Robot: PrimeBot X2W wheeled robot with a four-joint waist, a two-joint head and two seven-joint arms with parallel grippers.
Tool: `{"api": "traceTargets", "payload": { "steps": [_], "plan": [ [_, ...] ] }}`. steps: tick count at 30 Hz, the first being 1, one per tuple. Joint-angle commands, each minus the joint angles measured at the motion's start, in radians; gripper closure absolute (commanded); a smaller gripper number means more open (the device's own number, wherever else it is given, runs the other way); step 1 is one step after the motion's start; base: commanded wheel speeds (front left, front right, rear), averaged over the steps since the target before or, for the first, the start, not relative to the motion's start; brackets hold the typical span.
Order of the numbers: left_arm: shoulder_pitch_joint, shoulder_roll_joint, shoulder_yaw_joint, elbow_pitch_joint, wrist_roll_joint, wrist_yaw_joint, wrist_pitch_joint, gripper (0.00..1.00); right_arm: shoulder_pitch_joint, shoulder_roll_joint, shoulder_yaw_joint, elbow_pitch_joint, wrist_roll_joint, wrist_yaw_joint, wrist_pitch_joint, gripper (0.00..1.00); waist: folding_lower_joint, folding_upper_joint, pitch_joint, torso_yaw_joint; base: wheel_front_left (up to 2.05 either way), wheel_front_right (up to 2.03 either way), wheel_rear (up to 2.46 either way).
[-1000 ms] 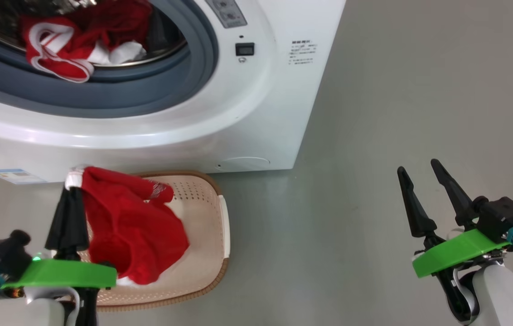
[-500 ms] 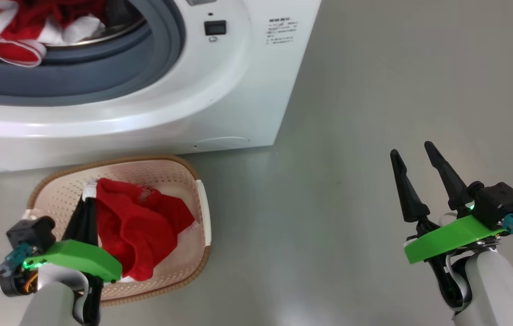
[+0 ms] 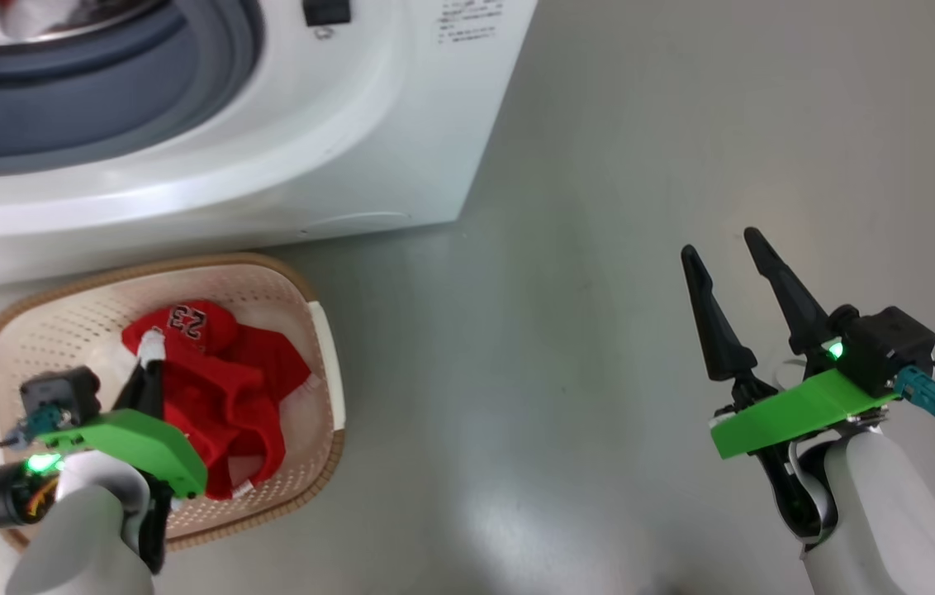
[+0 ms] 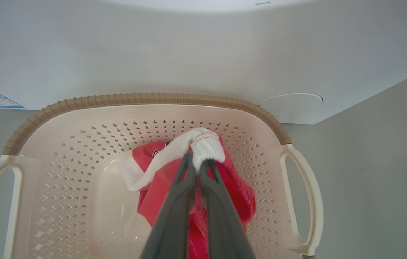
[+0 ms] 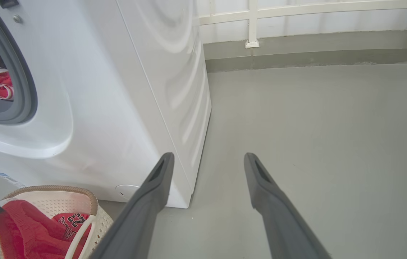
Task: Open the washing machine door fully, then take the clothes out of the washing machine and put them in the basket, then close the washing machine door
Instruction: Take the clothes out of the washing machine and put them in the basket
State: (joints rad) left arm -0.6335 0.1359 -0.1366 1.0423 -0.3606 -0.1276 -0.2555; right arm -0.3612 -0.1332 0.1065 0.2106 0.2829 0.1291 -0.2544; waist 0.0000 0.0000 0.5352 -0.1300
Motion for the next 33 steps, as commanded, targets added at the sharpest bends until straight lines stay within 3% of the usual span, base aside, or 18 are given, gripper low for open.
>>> {"api": "traceTargets", "payload": {
  "steps": [1,7,10,11,14,15,16,17,18,33],
  "plan": [
    [-0.012,0.043,0.023,0.007,0.012,-0.003,-0.006,1.00,-0.004,0.002,0.022,-0.027,-0.010,0.002,-0.007,0.00,0.0000,0.0000,0.031,-0.024,0.00,0.00,0.00],
    [-0.063,0.051,0.037,0.103,0.013,-0.003,-0.006,1.00,-0.019,0.004,0.032,-0.034,-0.014,0.002,-0.007,0.00,0.0000,0.0000,0.065,-0.039,0.00,0.00,0.00],
    [-0.081,0.052,0.042,0.130,0.012,-0.003,-0.006,0.94,-0.021,0.001,0.030,-0.039,-0.017,0.002,-0.007,0.00,0.0000,0.0000,0.074,-0.038,0.00,0.00,0.00],
    [-0.087,0.053,0.043,0.140,0.013,-0.003,-0.006,0.83,-0.021,0.000,0.029,-0.041,-0.018,0.002,-0.007,0.00,0.0000,0.0000,0.076,-0.038,0.00,0.00,0.00],
    [-0.100,0.055,0.050,0.161,0.007,-0.003,-0.006,0.67,-0.024,-0.004,0.027,-0.041,-0.020,0.002,-0.007,0.00,0.0000,0.0000,0.079,-0.033,0.00,0.00,0.00],
    [-0.102,0.054,0.053,0.165,0.005,-0.003,-0.006,0.56,-0.025,-0.006,0.026,-0.041,-0.020,0.002,-0.007,0.00,0.0000,0.0000,0.079,-0.031,0.00,0.00,0.00],
    [-0.103,0.052,0.056,0.168,0.003,-0.003,-0.006,0.40,-0.026,-0.007,0.026,-0.040,-0.021,0.002,-0.007,0.00,0.0000,0.0000,0.077,-0.030,0.00,0.00,0.00],
    [-0.103,0.051,0.057,0.170,0.003,-0.003,-0.006,0.16,-0.027,-0.008,0.025,-0.040,-0.022,0.002,-0.007,0.00,0.0000,0.0000,0.075,-0.029,0.00,0.00,0.00],
    [-0.102,0.051,0.059,0.170,0.003,-0.003,-0.006,0.00,-0.027,-0.009,0.025,-0.039,-0.022,0.002,-0.007,0.00,0.0000,0.0000,0.074,-0.027,0.00,0.00,0.00],
    [-0.038,0.037,0.098,0.103,-0.033,-0.003,-0.006,0.00,-0.003,-0.023,0.007,-0.024,-0.022,0.002,-0.007,0.00,0.0000,0.0000,-0.002,0.018,0.00,0.00,0.00]
  ]
}}
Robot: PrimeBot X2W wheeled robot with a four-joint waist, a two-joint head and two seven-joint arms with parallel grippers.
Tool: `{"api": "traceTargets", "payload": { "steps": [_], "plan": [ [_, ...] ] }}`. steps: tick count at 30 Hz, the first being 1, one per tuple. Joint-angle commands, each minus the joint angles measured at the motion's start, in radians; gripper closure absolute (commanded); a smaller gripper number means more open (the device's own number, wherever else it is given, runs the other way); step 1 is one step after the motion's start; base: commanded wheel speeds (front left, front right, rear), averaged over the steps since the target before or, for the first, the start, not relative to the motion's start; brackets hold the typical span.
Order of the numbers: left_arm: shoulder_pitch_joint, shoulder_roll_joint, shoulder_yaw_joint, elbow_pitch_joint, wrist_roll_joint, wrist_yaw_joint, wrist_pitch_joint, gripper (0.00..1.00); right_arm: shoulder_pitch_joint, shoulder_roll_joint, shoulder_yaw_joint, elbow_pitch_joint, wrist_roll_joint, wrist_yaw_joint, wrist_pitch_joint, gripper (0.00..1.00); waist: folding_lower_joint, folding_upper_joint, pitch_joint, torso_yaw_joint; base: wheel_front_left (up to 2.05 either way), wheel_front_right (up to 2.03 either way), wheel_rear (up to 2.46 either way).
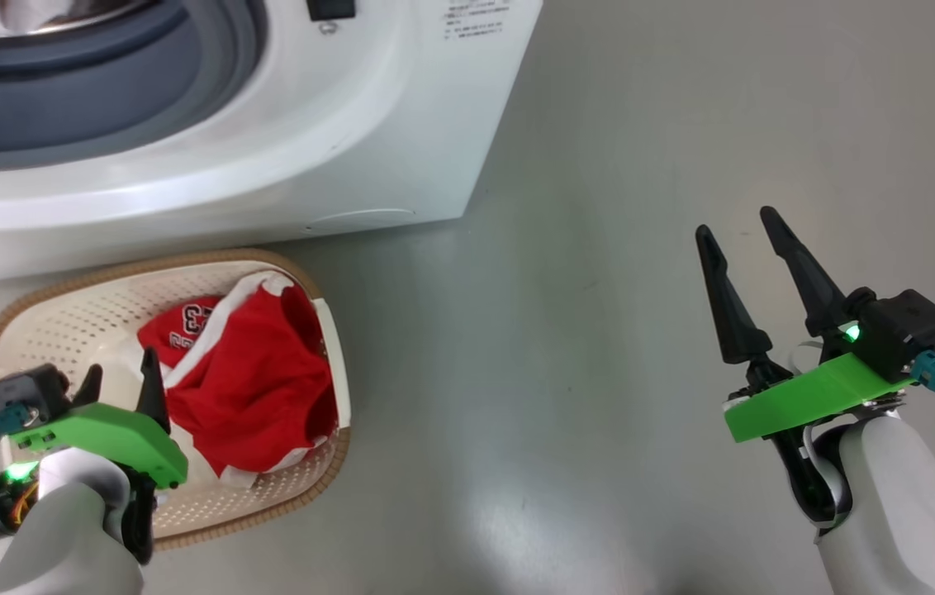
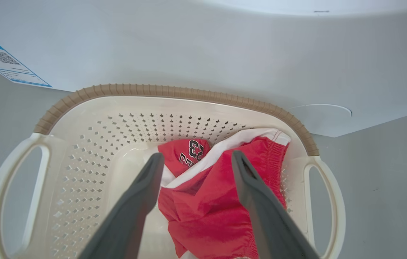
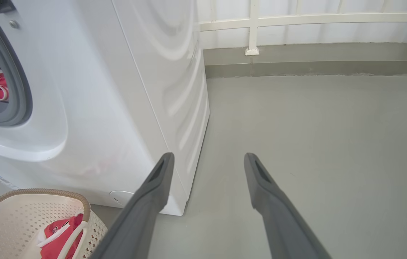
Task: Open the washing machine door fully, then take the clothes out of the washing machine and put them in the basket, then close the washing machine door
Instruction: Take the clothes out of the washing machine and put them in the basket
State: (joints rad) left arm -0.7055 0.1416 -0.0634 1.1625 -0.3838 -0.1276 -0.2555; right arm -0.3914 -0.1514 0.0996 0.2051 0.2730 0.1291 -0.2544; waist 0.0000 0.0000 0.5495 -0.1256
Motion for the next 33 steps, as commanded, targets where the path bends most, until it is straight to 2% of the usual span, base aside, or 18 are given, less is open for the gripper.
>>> {"api": "traceTargets", "payload": {
  "steps": [1,17,33],
  "plan": [
    [0.041,0.030,0.026,-0.032,-0.012,-0.003,-0.006,0.00,0.030,-0.007,0.011,-0.017,-0.012,0.002,-0.007,0.00,0.0000,0.0000,-0.023,0.019,0.00,0.00,0.00],
    [0.197,0.012,0.059,-0.314,-0.016,-0.003,-0.006,0.00,0.102,-0.031,-0.003,0.014,-0.004,0.002,-0.007,0.00,0.0000,0.0000,-0.192,0.073,0.00,0.00,0.00],
    [0.461,-0.004,0.105,-0.764,0.086,-0.003,-0.006,0.00,0.236,-0.059,0.001,0.018,0.017,0.002,-0.007,0.00,0.0000,0.0000,-0.385,0.073,0.00,0.00,0.00]
  ]
}}
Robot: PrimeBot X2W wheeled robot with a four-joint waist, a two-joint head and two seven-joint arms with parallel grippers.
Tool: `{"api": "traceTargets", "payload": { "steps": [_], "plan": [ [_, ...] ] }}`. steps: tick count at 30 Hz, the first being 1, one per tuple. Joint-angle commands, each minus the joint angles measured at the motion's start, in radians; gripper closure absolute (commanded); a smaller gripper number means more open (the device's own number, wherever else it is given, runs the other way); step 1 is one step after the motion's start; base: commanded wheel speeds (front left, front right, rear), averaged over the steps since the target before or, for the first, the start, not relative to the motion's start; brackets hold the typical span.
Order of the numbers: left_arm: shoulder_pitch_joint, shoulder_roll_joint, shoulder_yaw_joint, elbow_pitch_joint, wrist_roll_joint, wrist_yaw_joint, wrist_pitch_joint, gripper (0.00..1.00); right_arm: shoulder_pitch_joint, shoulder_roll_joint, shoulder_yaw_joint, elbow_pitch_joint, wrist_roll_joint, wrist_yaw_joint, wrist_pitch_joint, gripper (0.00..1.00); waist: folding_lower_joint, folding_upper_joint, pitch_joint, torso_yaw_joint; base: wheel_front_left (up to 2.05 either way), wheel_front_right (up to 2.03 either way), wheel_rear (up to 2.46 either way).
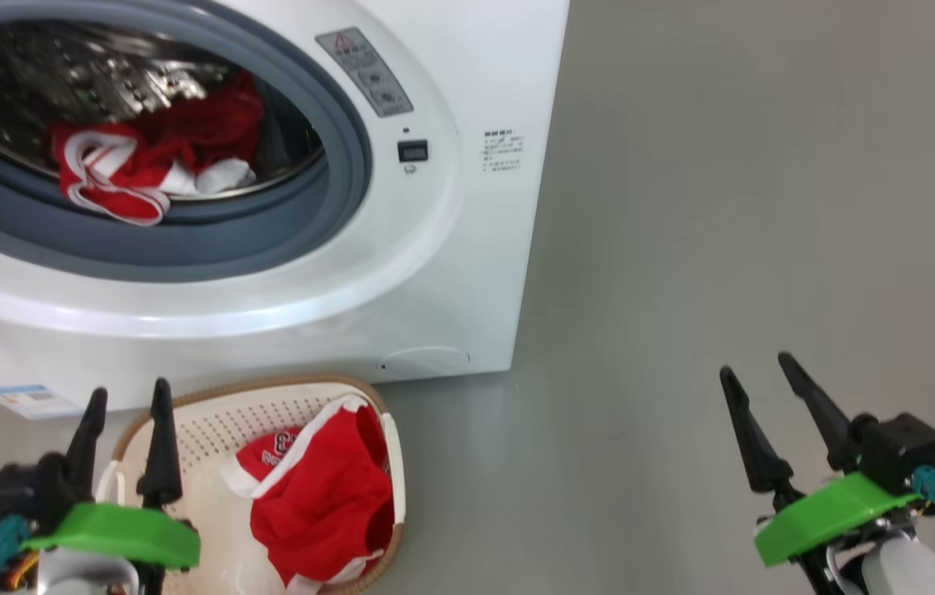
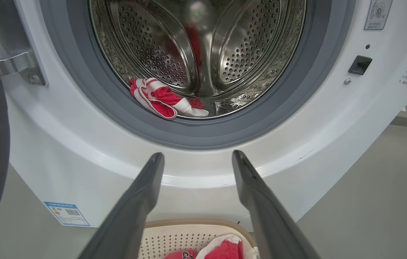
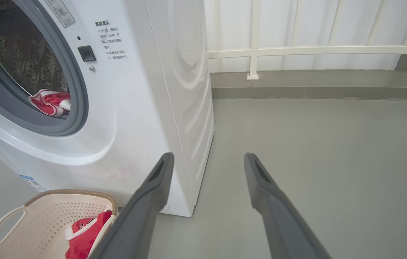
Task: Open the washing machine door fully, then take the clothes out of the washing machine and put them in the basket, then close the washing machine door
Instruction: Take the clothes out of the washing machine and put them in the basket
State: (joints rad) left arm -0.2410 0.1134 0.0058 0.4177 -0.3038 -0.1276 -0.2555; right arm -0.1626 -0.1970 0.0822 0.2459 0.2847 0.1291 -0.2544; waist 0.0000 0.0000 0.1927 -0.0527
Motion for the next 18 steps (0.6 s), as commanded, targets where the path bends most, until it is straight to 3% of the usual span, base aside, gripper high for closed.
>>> {"api": "traceTargets", "payload": {
  "steps": [1,11,18],
  "plan": [
    [0.015,0.022,0.040,-0.041,0.011,-0.003,-0.006,0.00,0.016,-0.015,0.014,-0.024,0.006,0.002,-0.007,0.00,0.0000,0.0000,-0.034,0.001,0.00,0.00,0.00],
    [0.187,-0.003,0.090,-0.217,0.053,-0.003,-0.006,0.00,0.086,-0.010,-0.017,-0.044,0.007,0.002,-0.007,0.00,0.0000,0.0000,-0.071,-0.003,0.00,0.00,0.00],
    [0.222,-0.020,0.091,-0.251,0.060,-0.003,-0.006,0.00,0.097,-0.002,-0.023,-0.053,0.002,0.002,-0.007,0.00,0.0000,0.0000,-0.067,-0.001,0.00,0.00,0.00]
  ]
}}
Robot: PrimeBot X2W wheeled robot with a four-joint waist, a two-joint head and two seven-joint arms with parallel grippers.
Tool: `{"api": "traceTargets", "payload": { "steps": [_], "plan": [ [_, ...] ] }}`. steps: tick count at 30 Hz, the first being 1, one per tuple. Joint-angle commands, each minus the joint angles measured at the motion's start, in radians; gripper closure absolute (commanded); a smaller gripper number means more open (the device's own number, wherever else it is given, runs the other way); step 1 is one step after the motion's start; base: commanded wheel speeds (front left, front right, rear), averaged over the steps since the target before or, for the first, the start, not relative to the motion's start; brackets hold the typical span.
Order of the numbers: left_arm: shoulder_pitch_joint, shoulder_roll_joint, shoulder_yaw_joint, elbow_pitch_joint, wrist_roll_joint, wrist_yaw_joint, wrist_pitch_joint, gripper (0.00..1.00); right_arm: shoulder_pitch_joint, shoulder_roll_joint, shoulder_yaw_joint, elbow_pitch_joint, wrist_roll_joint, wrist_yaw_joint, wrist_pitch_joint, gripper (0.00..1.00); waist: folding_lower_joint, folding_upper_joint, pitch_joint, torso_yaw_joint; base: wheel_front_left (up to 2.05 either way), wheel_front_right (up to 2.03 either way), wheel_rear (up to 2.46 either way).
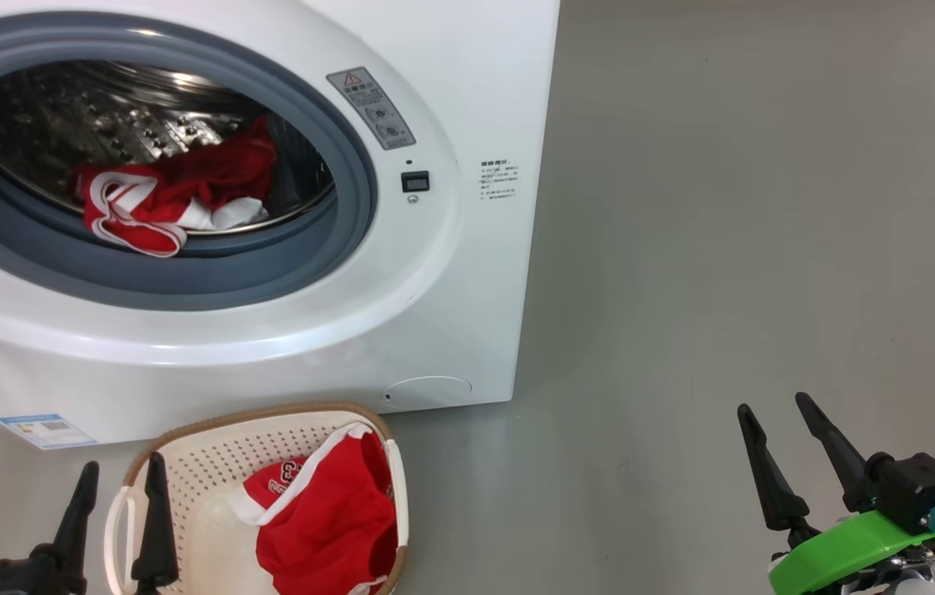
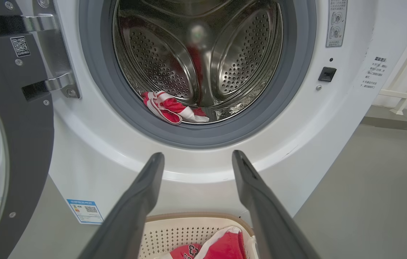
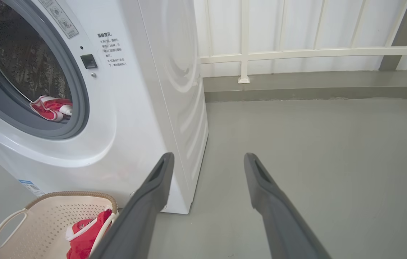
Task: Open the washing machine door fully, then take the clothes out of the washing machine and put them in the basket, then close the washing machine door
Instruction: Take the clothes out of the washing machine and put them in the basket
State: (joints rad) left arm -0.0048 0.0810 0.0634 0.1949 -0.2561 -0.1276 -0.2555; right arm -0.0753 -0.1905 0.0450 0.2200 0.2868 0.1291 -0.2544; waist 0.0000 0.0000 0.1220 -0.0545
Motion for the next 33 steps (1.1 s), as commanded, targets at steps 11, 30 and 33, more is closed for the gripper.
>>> {"api": "traceTargets", "payload": {
  "steps": [11,30,33],
  "plan": [
    [-0.102,0.016,0.013,0.049,0.005,-0.003,-0.006,0.00,-0.030,0.004,0.020,-0.034,-0.003,0.002,-0.007,0.00,0.0000,0.0000,0.065,-0.005,0.00,0.00,0.00],
    [-0.802,0.156,-0.055,0.570,0.032,0.003,0.067,0.00,-0.198,0.061,0.058,-0.046,-0.005,0.002,-0.007,0.00,0.0000,0.0000,0.329,-0.058,0.00,0.00,0.00],
    [-0.900,0.179,-0.067,0.647,0.044,0.004,0.087,0.00,-0.220,0.068,0.065,-0.045,-0.004,0.002,-0.007,0.00,0.0000,0.0000,0.358,-0.071,0.00,0.00,0.00]
  ]
}}
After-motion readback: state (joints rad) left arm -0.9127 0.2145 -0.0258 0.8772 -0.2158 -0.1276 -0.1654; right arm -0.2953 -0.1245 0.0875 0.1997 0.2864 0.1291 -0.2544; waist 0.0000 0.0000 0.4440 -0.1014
